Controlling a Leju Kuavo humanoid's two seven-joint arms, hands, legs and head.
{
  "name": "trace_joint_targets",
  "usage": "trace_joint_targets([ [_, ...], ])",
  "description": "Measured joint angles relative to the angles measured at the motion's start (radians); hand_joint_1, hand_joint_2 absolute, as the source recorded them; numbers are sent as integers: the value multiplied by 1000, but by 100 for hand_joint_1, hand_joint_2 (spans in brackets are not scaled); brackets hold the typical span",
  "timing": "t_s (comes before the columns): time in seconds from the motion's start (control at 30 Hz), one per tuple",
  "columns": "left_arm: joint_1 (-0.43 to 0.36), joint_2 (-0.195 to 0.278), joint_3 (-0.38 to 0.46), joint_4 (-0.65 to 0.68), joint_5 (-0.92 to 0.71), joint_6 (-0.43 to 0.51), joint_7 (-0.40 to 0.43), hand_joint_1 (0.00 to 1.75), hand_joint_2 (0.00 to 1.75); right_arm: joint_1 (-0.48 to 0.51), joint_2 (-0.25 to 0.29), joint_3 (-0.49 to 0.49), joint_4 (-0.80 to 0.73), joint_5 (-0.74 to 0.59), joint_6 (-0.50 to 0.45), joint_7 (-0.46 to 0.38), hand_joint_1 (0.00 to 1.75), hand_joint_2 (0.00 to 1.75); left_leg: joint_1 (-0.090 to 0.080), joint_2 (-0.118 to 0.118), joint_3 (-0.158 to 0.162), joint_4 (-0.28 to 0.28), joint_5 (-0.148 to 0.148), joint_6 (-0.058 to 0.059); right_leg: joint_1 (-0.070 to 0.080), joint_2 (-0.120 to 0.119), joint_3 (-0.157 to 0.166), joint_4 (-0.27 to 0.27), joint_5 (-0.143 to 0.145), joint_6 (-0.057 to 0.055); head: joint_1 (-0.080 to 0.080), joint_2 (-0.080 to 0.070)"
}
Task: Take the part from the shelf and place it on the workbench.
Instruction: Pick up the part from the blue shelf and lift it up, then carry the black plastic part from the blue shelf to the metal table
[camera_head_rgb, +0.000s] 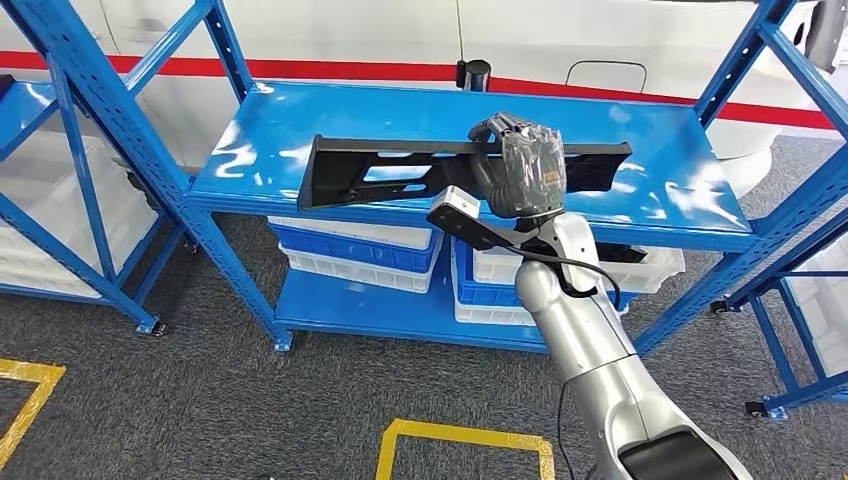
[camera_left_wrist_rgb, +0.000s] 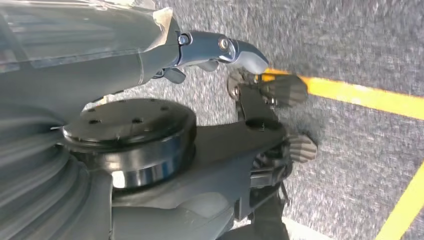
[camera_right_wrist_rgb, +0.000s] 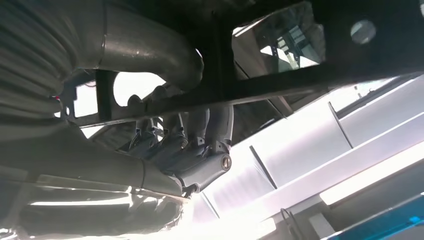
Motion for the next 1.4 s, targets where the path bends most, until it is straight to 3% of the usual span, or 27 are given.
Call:
trace_joint_targets([
  [0.1, -5, 1, -4, 0, -2, -2, 2, 0, 175, 3, -6, 0, 0, 2, -1, 2, 175, 175, 1, 4, -29, -6, 29, 16, 0, 0, -62, 171, -113, -13, 4, 0],
  [0.17, -6, 1, -8, 0, -2, -3, 4, 0, 175, 8, -10, 0, 0, 4, -1, 3, 175, 175, -1, 4, -53, -6, 46, 17, 0, 0, -77, 263, -151, -9, 5, 0],
  [0.2, -6, 1, -9, 0, -2, -3, 4, 0, 175, 10, -11, 0, 0, 6, -1, 4, 175, 175, -1, 4, -65, -5, 54, 16, 0, 0, -59, 260, -146, -3, 6, 0],
  [0.27, -7, 1, -11, 0, -3, -4, 5, 0, 175, 10, -13, 0, 0, 9, -1, 4, 175, 175, -2, 3, -85, -3, 70, 11, 0, 0, 24, 159, -114, 8, 6, 0],
  [0.33, -9, 1, -11, 0, -5, -4, 7, 0, 175, 10, -13, 0, -3, 11, -2, 5, 175, 175, -6, 3, -102, 3, 84, 2, 4, 0, 118, 22, -101, 7, 6, 0],
  [0.4, -10, 1, -12, 0, -6, -4, 8, 0, 175, 11, -13, -1, -6, 13, -3, 6, 175, 175, -8, 3, -111, 6, 98, -8, 11, 2, 152, -40, -106, -2, 6, 0],
  [0.47, -11, 2, -14, 1, -7, -3, 9, 0, 175, 13, -13, -1, -7, 15, -4, 7, 175, 175, -6, 1, -119, 9, 102, -19, 3, 2, 142, -43, -97, -17, 6, 0],
  [0.5, -10, 3, -15, 1, -7, -3, 10, 0, 175, 13, -12, -1, -8, 15, -4, 7, 175, 175, -3, -1, -127, 24, 83, -25, -2, 2, 136, -43, -89, -27, 4, 0],
  [0.57, -10, 4, -19, 2, -8, -3, 10, 0, 175, 14, -11, -1, -8, 17, -4, 7, 175, 175, 4, -2, -157, 111, -1, -39, -8, -1, 123, -44, -71, -43, 1, 0],
  [0.63, -10, 5, -21, 2, -9, -3, 10, 0, 175, 16, -10, -1, -8, 17, -5, 7, 175, 175, 11, -2, -192, 246, -82, -52, -7, -2, 102, -43, -54, -47, -2, 0],
  [0.67, -10, 5, -21, 2, -9, -2, 10, 0, 175, 18, -10, -1, -8, 17, -5, 7, 175, 175, 15, -2, -197, 292, -93, -57, -7, -2, 92, -42, -46, -45, -3, 0],
  [0.7, -10, 5, -22, 2, -9, -3, 10, 0, 175, 20, -10, -1, -8, 17, -5, 7, 175, 175, 19, -2, -186, 304, -83, -60, -7, -2, 83, -41, -39, -43, -3, 0],
  [0.77, -12, 6, -22, 2, -9, -3, 10, 0, 175, 22, -11, -1, -8, 17, -6, 7, 175, 175, 25, -2, -110, 218, -34, -63, -9, -2, 68, -36, -29, -36, -3, 0],
  [0.83, -16, 6, -23, 2, -10, -3, 10, 0, 175, 22, -11, -3, -9, 17, -9, 7, 175, 175, 25, -4, -16, 81, -20, -60, -7, -2, 55, -30, -20, -25, -2, 0],
  [0.87, -18, 6, -24, 2, -10, -4, 10, 0, 175, 22, -11, -4, -9, 16, -11, 6, 175, 175, 23, -6, 9, 38, -25, -57, -6, -2, 50, -28, -15, -17, -2, 0],
  [0.93, -21, 7, -25, 2, -10, -5, 10, 0, 175, 22, -12, -6, -10, 15, -13, 3, 175, 175, 16, -8, 13, 14, -28, -47, -5, -2, 44, -29, -3, 1, -1, 0],
  [1.0, -23, 7, -25, 2, -10, -5, 11, 0, 175, 22, -14, -7, -10, 14, -14, 2, 175, 175, 15, -3, 3, 6, -12, -24, -4, -2, 30, -16, -12, 10, -1, 0],
  [1.07, -27, 6, -25, 2, -10, -5, 11, 0, 175, 22, -19, -10, -9, 14, -15, 1, 175, 175, 15, 2, -16, -2, 11, 0, -3, -2, -7, 62, -75, 0, 3, 0],
  [1.13, -29, 6, -25, 2, -10, -6, 11, 0, 175, 23, -22, -11, -8, 11, -17, -3, 175, 175, 12, 3, -41, -2, 30, 8, -3, -1, -50, 195, -153, -10, 8, 0],
  [1.17, -29, 6, -25, 2, -10, -6, 12, 0, 175, 23, -24, -12, -6, 9, -18, -5, 175, 175, 10, 3, -54, -1, 40, 8, -3, -1, -61, 247, -171, -6, 9, 0],
  [1.2, -29, 6, -26, 2, -10, -6, 12, 0, 175, 24, -25, -12, -4, 7, -20, -8, 175, 175, 10, 3, -67, 0, 49, 7, -3, -1, -56, 270, -170, 1, 9, 0],
  [1.23, -29, 6, -26, 2, -10, -6, 13, 0, 175, 25, -27, -13, -2, 5, -22, -11, 175, 175, 9, 3, -79, 0, 59, 6, -3, -1, -34, 257, -154, 10, 10, 0],
  [1.3, -30, 6, -26, 2, -10, -6, 14, 0, 175, 24, -28, -15, 0, 2, -28, -16, 175, 175, 8, 3, -100, 4, 76, -1, -3, -1, 57, 136, -115, 21, 11, 0],
  [1.37, -32, 5, -26, 2, -10, -6, 14, 0, 175, 21, -27, -16, 1, -1, -34, -20, 175, 175, 5, 3, -116, 10, 91, -11, 2, 1, 139, 4, -112, 14, 10, 0],
  [1.4, -33, 5, -26, 2, -10, -6, 15, 0, 175, 21, -27, -16, 2, -2, -37, -23, 175, 175, 3, 3, -121, 11, 99, -16, 6, 2, 155, -28, -116, 7, 9, 0],
])
